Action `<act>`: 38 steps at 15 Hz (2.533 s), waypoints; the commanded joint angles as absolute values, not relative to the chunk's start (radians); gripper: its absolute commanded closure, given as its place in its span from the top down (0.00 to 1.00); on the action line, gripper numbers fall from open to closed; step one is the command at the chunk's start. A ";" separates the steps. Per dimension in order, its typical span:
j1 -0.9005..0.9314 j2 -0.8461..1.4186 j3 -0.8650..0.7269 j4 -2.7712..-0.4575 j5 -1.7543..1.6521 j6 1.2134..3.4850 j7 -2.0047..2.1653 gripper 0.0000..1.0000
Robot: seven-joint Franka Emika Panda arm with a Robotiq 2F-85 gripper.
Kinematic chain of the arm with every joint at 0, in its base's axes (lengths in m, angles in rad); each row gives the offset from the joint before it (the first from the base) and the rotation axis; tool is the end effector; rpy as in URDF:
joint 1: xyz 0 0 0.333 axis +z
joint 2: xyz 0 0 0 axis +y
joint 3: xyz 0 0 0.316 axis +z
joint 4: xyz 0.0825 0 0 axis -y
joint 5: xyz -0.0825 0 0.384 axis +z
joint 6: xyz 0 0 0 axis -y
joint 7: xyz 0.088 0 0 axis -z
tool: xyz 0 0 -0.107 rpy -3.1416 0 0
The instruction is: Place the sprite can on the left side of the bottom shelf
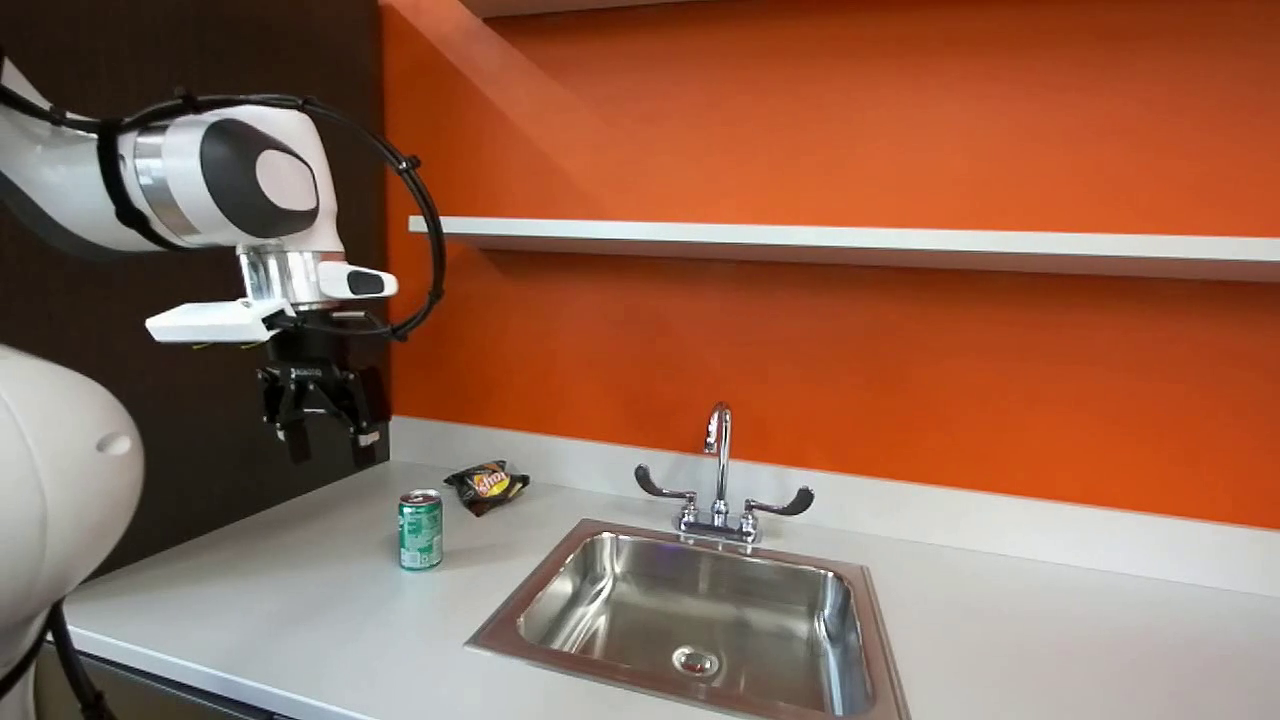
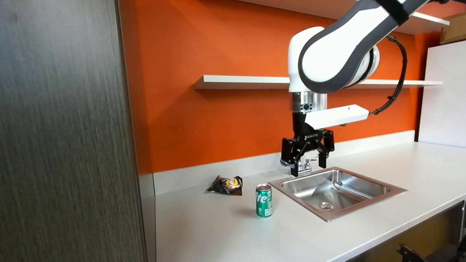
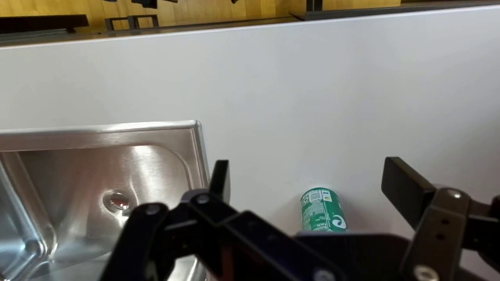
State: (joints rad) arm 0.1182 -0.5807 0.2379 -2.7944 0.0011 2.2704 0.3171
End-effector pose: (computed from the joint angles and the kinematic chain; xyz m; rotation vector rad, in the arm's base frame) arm 0.3279 0.1133 0.3716 3.0304 0.0050 0.1240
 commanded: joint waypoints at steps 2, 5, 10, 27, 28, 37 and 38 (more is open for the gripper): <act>0.102 -0.509 0.266 -2.793 -0.008 2.388 0.396 1.00; 0.091 -0.470 0.287 -2.793 -0.021 2.452 0.450 1.00; 0.065 -0.354 0.311 -2.786 -0.050 2.548 0.514 1.00; 0.084 0.044 0.215 -2.627 -0.258 2.729 0.683 1.00; 0.092 0.060 0.201 -2.615 -0.263 2.734 0.684 1.00; 0.177 0.161 0.095 -2.527 -0.264 2.767 0.699 1.00; 0.186 0.166 0.086 -2.521 -0.262 2.768 0.698 1.00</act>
State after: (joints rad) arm 0.1509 0.1377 0.1203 -2.5530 -0.2462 2.7573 0.6647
